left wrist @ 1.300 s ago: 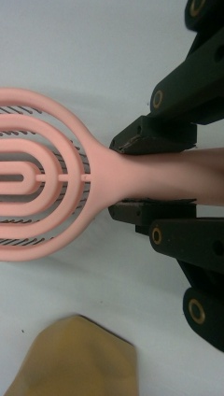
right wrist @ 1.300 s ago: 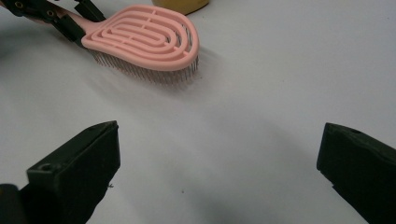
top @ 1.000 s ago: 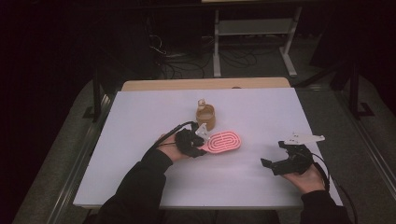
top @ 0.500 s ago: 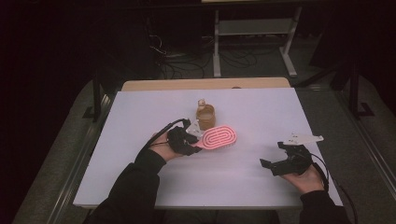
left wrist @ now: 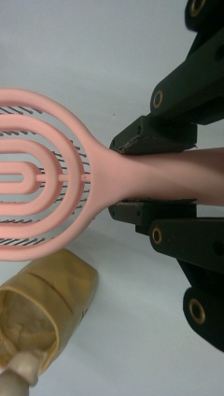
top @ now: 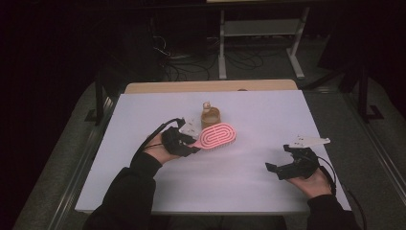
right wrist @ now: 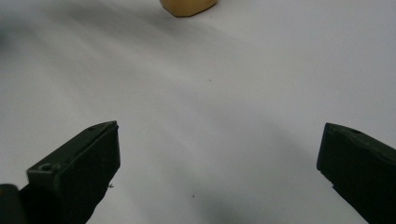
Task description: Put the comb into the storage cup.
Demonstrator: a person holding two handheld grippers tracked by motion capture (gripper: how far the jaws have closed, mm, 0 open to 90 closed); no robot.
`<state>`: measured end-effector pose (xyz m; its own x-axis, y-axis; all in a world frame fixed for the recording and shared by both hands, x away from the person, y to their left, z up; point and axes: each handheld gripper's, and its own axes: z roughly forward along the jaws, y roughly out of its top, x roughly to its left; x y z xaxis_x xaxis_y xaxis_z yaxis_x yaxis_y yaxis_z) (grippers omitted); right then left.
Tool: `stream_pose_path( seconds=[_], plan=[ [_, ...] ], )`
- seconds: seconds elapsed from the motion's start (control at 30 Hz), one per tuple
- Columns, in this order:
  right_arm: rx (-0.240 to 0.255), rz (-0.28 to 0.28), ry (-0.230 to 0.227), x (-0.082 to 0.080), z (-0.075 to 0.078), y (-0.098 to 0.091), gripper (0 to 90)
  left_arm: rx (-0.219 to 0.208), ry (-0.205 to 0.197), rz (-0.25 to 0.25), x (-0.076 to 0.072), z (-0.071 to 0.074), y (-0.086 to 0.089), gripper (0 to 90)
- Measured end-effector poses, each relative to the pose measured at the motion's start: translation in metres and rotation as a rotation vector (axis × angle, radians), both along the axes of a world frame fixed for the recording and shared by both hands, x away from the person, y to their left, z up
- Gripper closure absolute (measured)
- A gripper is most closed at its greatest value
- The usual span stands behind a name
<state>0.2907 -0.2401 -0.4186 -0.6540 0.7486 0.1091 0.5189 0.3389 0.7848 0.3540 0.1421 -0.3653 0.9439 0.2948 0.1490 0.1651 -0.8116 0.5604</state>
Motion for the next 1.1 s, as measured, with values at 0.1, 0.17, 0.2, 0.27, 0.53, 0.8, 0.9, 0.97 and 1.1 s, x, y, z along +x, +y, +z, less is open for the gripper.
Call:
stream_pose_path(
  seconds=[0.1, 0.17, 0.2, 0.27, 0.53, 0.8, 0.9, 0.97, 1.1],
  plan=[
    [0.009, 0.009, -0.006, 0.001, 0.005, 0.003, 0.0, -0.006, -0.013, -0.005, -0.002, 0.004, 0.002, 70.0],
    [0.012, 0.018, -0.007, 0.001, 0.007, 0.004, 0.0, -0.012, -0.020, -0.008, -0.003, 0.007, 0.004, 70.0],
    [0.014, 0.019, -0.005, 0.002, 0.009, 0.005, 0.0, -0.013, -0.025, -0.011, -0.004, 0.009, 0.004, 70.0],
    [0.014, 0.027, -0.005, 0.003, 0.012, 0.007, 0.0, -0.024, -0.033, -0.014, -0.005, 0.013, 0.006, 70.0],
    [0.019, 0.055, -0.028, 0.009, 0.033, 0.012, 0.0, -0.074, -0.057, -0.014, -0.010, 0.024, 0.012, 70.0],
    [0.012, 0.067, -0.039, 0.013, 0.046, 0.016, 0.0, -0.099, -0.080, 0.002, -0.012, 0.031, 0.023, 70.0],
    [0.014, 0.074, -0.038, 0.014, 0.049, 0.017, 0.0, -0.101, -0.090, 0.005, -0.013, 0.033, 0.024, 70.0],
    [0.015, 0.078, -0.034, 0.015, 0.051, 0.019, 0.0, -0.113, -0.096, 0.011, -0.014, 0.034, 0.026, 70.0],
    [0.026, 0.088, -0.027, 0.017, 0.056, 0.022, 0.0, -0.122, -0.109, 0.012, -0.016, 0.035, 0.026, 70.0]
  ],
)
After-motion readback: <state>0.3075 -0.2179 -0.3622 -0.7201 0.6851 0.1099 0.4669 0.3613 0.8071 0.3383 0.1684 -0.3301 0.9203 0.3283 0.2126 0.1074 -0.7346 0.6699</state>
